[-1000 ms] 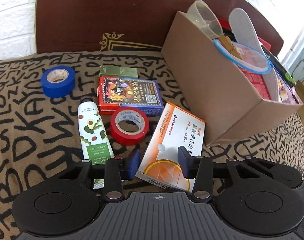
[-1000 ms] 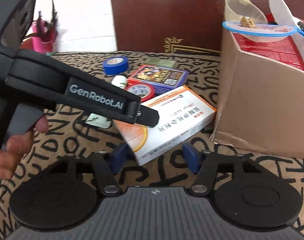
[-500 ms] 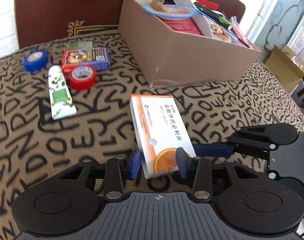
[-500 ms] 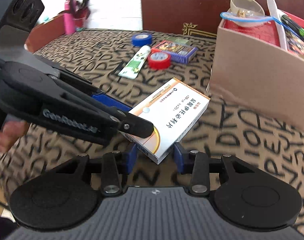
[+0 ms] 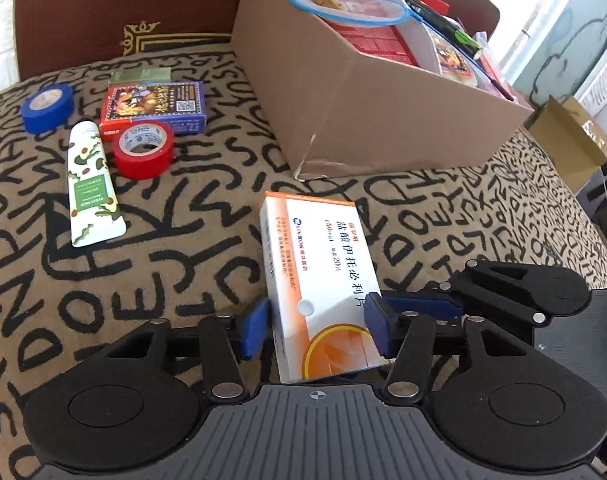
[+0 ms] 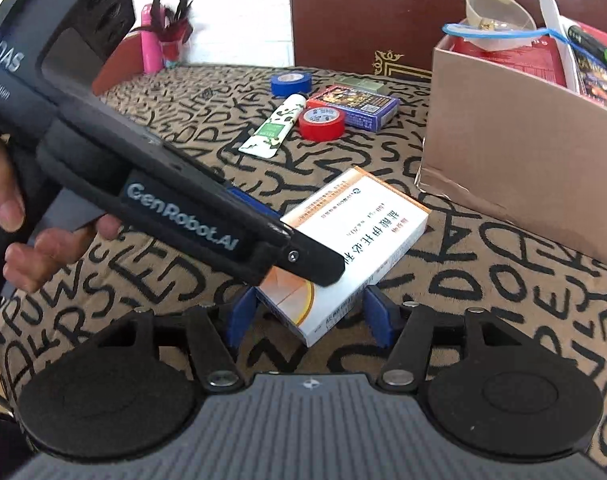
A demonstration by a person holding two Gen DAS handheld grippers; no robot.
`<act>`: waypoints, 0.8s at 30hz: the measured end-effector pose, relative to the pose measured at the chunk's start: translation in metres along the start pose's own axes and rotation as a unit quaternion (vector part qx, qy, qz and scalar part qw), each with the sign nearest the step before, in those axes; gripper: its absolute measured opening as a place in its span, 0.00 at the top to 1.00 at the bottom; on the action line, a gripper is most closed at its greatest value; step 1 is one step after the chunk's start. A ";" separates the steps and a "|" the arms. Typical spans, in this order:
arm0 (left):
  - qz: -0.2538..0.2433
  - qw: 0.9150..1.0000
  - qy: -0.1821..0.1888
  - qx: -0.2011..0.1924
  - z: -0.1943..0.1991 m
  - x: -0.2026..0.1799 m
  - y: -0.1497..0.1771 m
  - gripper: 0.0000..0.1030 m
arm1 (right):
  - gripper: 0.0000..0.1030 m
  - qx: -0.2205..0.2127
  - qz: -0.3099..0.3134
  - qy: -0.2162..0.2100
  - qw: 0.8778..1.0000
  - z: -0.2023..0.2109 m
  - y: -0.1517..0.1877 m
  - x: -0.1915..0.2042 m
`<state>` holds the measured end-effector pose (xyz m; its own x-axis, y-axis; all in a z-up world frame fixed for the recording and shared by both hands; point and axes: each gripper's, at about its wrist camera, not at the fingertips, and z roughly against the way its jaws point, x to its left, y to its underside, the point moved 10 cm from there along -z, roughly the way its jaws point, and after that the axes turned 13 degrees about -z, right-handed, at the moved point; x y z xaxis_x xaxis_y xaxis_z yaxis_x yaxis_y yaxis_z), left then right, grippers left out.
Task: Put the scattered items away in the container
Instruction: 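Grasp the orange-and-white medicine box with the left tool, then lift the medicine box into the cardboard box and open the left tool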
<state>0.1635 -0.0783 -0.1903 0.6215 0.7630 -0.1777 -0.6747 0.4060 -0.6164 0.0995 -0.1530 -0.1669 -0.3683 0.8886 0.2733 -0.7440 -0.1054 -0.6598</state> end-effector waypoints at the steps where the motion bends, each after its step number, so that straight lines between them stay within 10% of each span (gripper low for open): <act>1: 0.002 1.000 0.000 0.000 0.001 0.001 0.000 0.53 | 0.37 -0.001 -0.007 -0.005 1.000 0.000 0.000 -0.001; 7: 0.006 1.000 0.004 0.003 -0.003 0.003 -0.002 0.42 | 0.35 0.002 0.005 0.002 1.000 -0.004 -0.001 0.001; 24: 0.011 0.999 -0.021 -0.037 0.028 -0.027 0.000 0.55 | 0.40 -0.023 -0.020 -0.007 1.000 0.034 0.009 0.005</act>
<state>0.1358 -0.0848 -0.1635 0.5881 0.7926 -0.1608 -0.6565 0.3516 -0.6674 0.0724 -0.1648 -0.1474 -0.3464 0.8857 0.3091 -0.7317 -0.0489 -0.6799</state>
